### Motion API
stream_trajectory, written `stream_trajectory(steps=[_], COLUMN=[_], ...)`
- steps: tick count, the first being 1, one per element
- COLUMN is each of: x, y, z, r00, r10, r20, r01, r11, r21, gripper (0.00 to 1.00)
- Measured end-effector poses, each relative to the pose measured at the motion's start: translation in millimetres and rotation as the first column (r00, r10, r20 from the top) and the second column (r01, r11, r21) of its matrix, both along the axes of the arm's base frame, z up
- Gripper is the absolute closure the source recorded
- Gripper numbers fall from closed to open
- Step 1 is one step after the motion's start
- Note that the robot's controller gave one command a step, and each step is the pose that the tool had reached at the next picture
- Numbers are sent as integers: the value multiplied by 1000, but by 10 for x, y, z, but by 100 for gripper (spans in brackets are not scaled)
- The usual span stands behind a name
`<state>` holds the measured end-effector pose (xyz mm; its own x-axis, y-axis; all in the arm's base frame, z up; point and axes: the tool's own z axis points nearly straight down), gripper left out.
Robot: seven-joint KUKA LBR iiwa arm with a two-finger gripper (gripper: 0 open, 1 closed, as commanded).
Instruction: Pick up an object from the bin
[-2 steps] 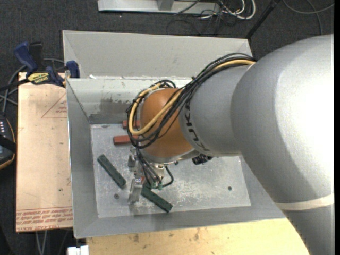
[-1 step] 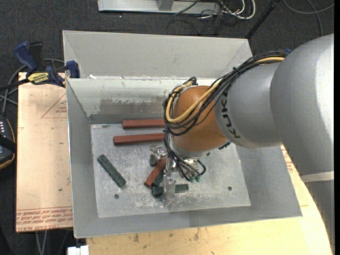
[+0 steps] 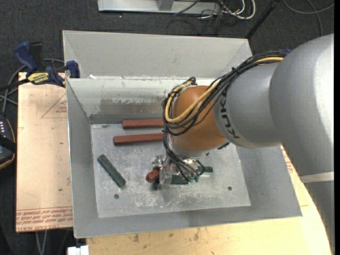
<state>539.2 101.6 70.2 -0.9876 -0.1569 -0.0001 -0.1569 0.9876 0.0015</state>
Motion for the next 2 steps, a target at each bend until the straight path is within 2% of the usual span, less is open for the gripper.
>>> stream_trajectory(steps=[1,2], x=[-237,-416], y=[-355,-780], z=[175,758], r00=[999,965], r10=[39,-262], r20=[-2,4], r01=[-39,262], r11=[999,965], r21=[-2,-1], gripper=[100,100])
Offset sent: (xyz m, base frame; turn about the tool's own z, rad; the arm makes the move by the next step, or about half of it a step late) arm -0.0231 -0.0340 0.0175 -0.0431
